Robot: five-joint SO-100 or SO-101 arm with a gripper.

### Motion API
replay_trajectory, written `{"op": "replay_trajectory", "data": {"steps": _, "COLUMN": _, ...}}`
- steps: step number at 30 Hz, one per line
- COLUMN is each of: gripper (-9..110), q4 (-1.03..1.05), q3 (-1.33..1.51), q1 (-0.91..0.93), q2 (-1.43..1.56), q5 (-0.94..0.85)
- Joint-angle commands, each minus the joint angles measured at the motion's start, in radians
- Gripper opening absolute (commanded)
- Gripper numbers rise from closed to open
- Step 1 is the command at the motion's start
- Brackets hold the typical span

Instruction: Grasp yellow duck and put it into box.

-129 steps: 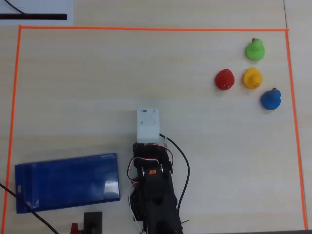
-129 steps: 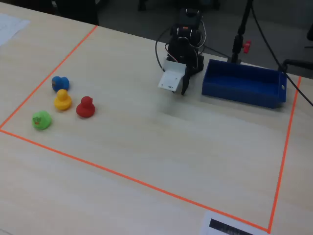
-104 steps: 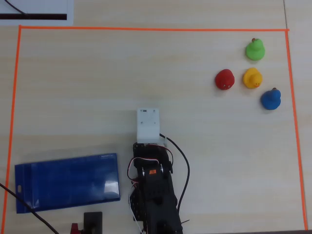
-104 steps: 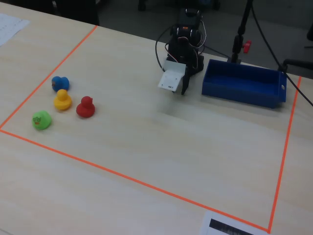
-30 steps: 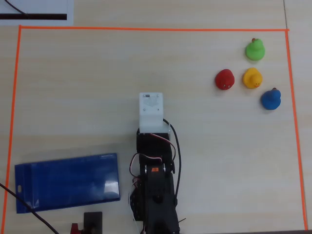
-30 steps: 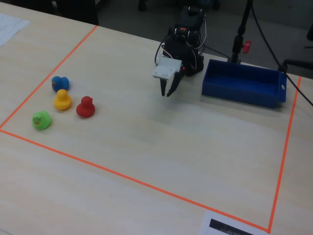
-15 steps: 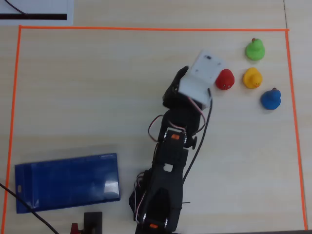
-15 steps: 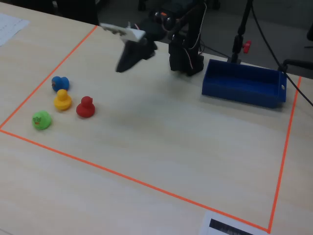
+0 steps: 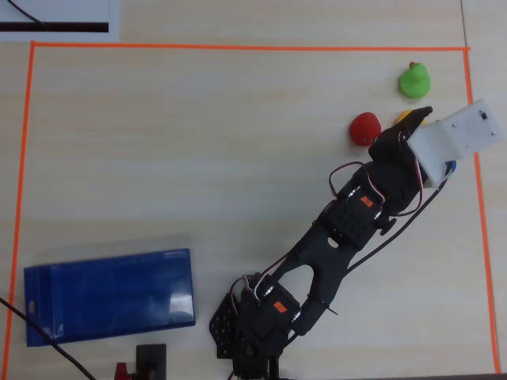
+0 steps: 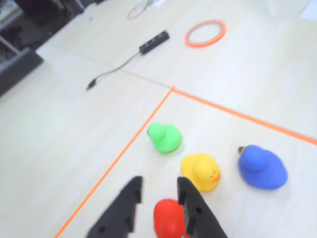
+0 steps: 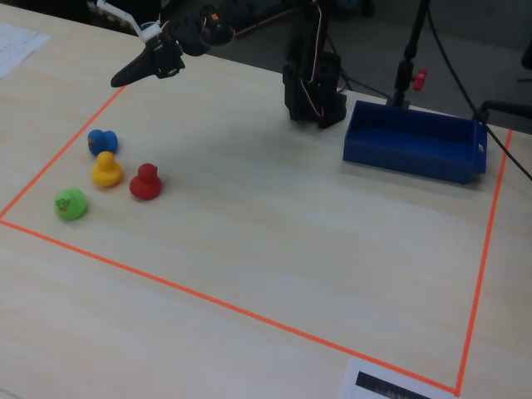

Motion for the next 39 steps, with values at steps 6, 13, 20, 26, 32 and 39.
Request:
{"op": "replay_trajectory", "data": {"steps": 6, "gripper": 18, "q4": -0.379, "q3": 0.189, "q1": 0.005, "q2": -0.058, "q5": -0.012}}
{"op": "replay_trajectory", "data": {"steps": 13, "gripper": 18, "q4": -0.492, "q3": 0.202, "q1": -0.034, "q2": -0.153, "q5": -0.037}}
{"op": "replay_trajectory", "data": {"steps": 20, "gripper": 18, "q4": -0.517, "q3": 0.130, "q1": -0.049, "q2": -0.299, "q5": -0.057}}
{"op": "replay_trajectory", "data": {"steps": 26, "gripper": 19, "q4": -0.517, "q3": 0.023, "q1": -0.038, "q2": -0.405, "q5": -0.031}}
{"op": "replay_trajectory", "data": {"steps": 32, "gripper": 22, "q4": -0.489, "q3": -0.091, "q1": -0.017, "q2": -0.500, "q5": -0.005}}
{"op": "replay_trajectory", "data": {"steps": 39, "gripper": 25, "q4": -0.422, "q3": -0.244, "q1": 0.034, "q2": -0.607, "q5": 0.021}}
